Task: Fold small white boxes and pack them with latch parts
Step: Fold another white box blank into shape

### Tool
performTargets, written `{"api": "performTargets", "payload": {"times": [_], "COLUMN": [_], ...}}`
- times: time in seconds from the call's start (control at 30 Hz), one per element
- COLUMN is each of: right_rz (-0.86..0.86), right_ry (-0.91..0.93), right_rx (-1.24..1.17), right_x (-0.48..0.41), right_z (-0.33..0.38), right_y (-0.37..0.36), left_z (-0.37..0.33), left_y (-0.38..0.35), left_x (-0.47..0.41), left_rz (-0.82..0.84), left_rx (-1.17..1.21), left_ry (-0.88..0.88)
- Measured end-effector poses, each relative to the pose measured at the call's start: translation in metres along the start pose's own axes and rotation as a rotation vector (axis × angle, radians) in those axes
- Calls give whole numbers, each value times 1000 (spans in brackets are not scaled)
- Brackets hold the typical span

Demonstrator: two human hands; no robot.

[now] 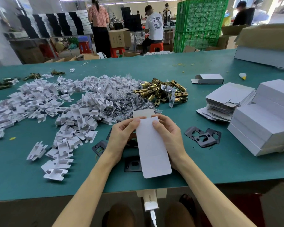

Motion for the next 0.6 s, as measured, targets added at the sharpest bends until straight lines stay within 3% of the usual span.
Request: {"api": "performTargets", "payload": {"times": [0.37,0.6], "right_rz": [-6,15], "right_ry": [-12,55], "right_rx": [4,-5], "right_x": [1,3], "right_z": [-1,5], "right_y": [3,0], "left_z": [2,-10], "left_y": [-6,-7], "left_x": [1,-1], "left_rz": [59,86], "left_rx": [52,58], "left_ry": [0,-129]}}
Point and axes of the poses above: each hand's wrist, its own x-axis away from the middle knuckle, its own y-axis out of the back of the hand, z = x × y, the point moved 9 cm from there along -x, towards the middle knuckle, and after that the axes turned 10 degrees about -y, right-handed, at the moved point
